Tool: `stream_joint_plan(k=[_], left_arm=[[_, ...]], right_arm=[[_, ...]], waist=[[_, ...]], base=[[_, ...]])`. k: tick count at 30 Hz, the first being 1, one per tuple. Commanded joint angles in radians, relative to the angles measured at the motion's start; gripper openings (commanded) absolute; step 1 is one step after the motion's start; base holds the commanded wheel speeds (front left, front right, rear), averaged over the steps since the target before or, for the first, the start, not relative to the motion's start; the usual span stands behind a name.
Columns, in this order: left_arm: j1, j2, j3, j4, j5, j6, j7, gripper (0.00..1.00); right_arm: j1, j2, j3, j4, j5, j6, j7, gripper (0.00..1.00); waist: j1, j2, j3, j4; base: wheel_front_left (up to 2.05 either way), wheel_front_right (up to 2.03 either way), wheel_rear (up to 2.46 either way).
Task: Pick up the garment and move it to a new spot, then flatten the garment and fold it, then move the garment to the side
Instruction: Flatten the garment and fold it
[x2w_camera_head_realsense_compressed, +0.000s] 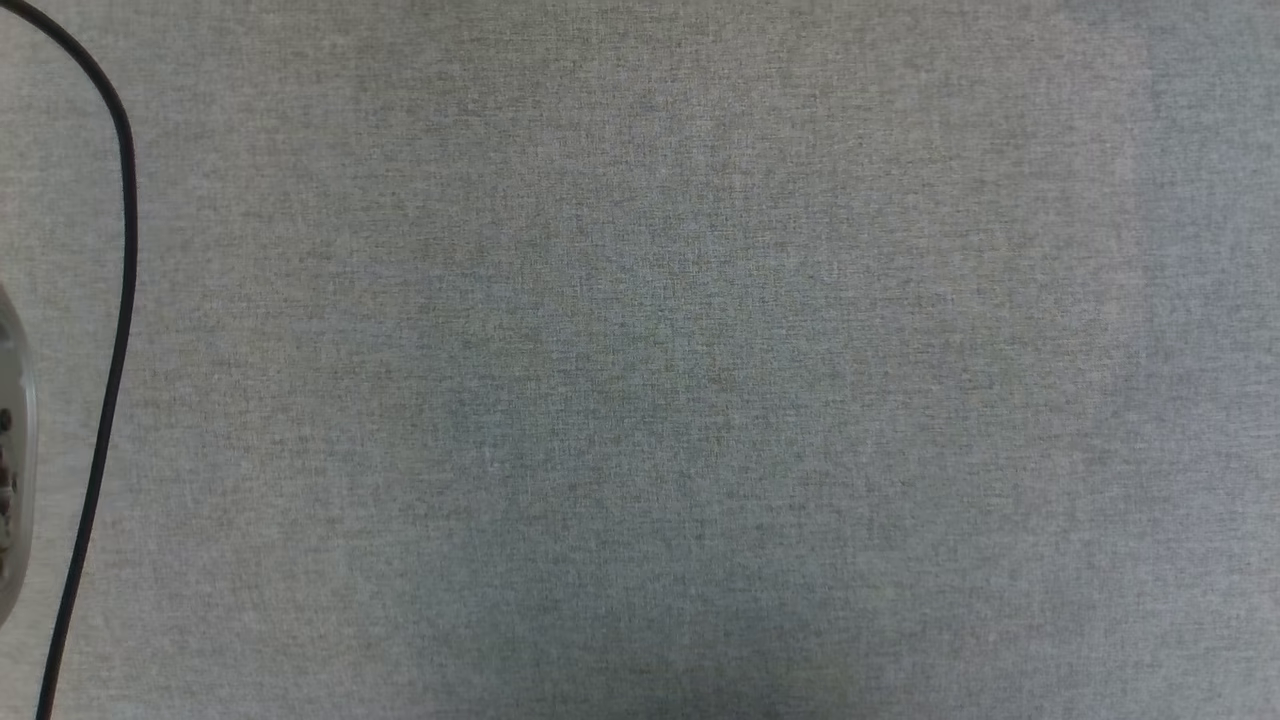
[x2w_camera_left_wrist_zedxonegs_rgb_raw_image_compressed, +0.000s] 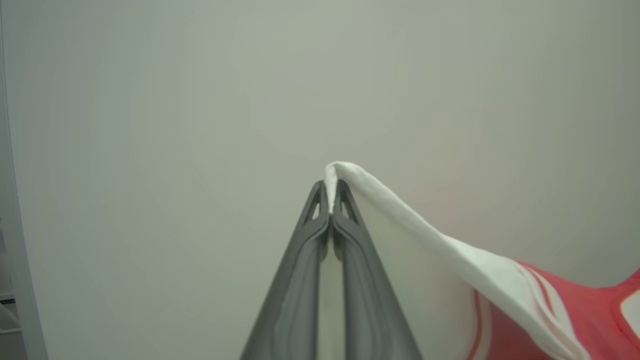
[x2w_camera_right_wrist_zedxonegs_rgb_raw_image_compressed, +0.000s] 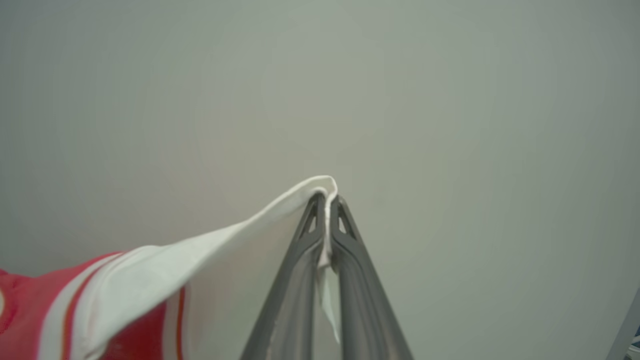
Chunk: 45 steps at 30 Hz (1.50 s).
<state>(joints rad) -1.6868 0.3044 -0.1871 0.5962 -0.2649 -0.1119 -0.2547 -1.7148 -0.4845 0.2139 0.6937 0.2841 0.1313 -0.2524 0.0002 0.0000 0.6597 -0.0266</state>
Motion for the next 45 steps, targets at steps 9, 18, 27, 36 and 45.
stream_joint_plan(k=[9,18,27,36,45], left_arm=[[0.208,0.004,0.049,-0.086,0.004,-0.011,-0.007,0.00],[0.635,-0.033,0.138,-0.282,0.008,-0.009,-0.007,0.00],[1.059,-0.082,0.215,-0.393,-0.003,-0.013,-0.007,0.00],[1.417,-0.116,0.286,-0.443,-0.029,-0.017,-0.007,0.00],[1.689,-0.127,0.326,-0.439,-0.017,-0.018,-0.007,0.00]], right_arm=[[0.187,0.051,0.030,-0.086,0.022,-0.001,-0.009,0.00],[0.529,0.059,0.049,-0.226,0.058,-0.001,-0.009,0.00],[0.928,0.077,0.035,-0.331,0.105,-0.001,-0.009,0.00],[1.286,0.103,-0.016,-0.414,0.116,-0.001,-0.009,0.00],[1.622,0.110,-0.095,-0.483,0.085,-0.001,-0.009,0.00]], waist=[[-0.0002,0.0000,-0.042,-0.015],[-0.0002,0.0000,-0.165,-0.009],[-0.0002,0.0000,-0.281,-0.008],[-0.0002,0.0000,-0.402,-0.019],[-0.0002,0.0000,-0.516,-0.016]], base=[[0.00,0.00,0.00],[0.00,0.00,0.00],[0.00,0.00,0.00],[0.00,0.00,0.00],[0.00,0.00,0.00]])
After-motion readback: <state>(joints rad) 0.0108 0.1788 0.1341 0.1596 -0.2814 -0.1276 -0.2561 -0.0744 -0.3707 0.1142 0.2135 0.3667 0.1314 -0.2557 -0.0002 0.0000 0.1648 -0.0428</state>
